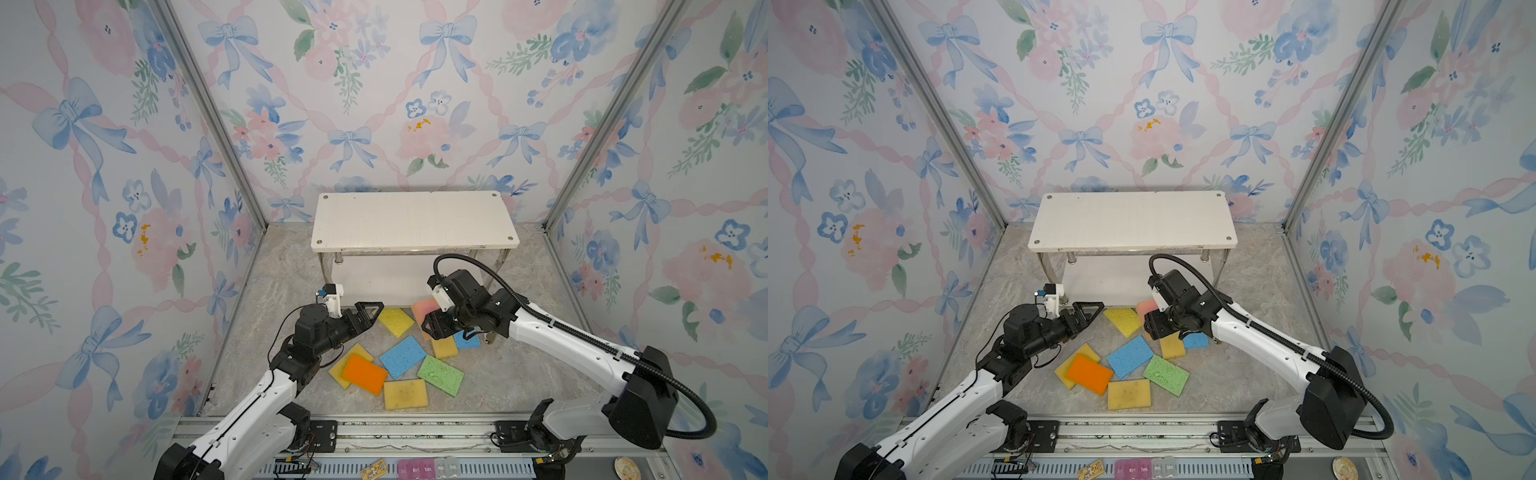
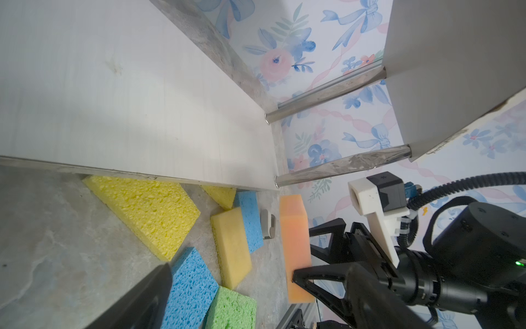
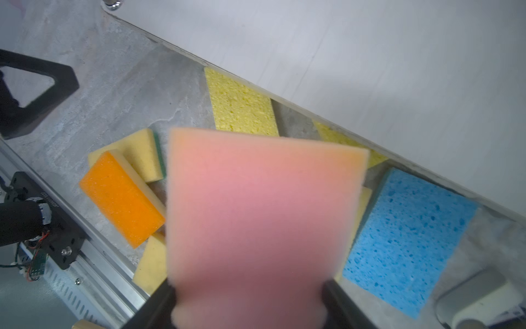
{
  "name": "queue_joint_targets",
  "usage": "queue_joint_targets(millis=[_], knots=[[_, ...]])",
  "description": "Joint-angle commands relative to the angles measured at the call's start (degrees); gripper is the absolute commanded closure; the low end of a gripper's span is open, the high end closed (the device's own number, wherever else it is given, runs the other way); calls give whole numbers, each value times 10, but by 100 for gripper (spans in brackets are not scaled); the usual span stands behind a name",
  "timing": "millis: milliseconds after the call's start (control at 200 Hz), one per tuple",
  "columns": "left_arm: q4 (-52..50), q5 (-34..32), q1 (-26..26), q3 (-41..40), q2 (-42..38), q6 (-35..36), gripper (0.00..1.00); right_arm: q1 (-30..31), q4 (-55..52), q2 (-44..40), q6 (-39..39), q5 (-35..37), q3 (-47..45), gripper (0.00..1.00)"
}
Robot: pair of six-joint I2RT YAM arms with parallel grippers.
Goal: Arrange cleaning sponges on a shelf
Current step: Pick up the cleaning sponge.
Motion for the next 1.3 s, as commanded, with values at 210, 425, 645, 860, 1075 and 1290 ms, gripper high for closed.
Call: queue_joint_targets(millis=[210,425,645,860,1075,1290], knots=[[50,37,-12,5,15,-26,9,51,30,63,-4,-35,67,33],[53,40,-24,8,39,-32,14,60,28,69,-11,-38,80,33],[54,43,-42,36,75,-22,18,67,20,77,-14,-33,89,33],[58,43,-49,42,88,-22,30,75,17,84,-17,-27,99,33],[65,46,-51,42,95,-28,46,82,18,88,-16,-20,105,33],[68,47,-51,40,97,-29,72,89,13,92,-14,-10,111,29]])
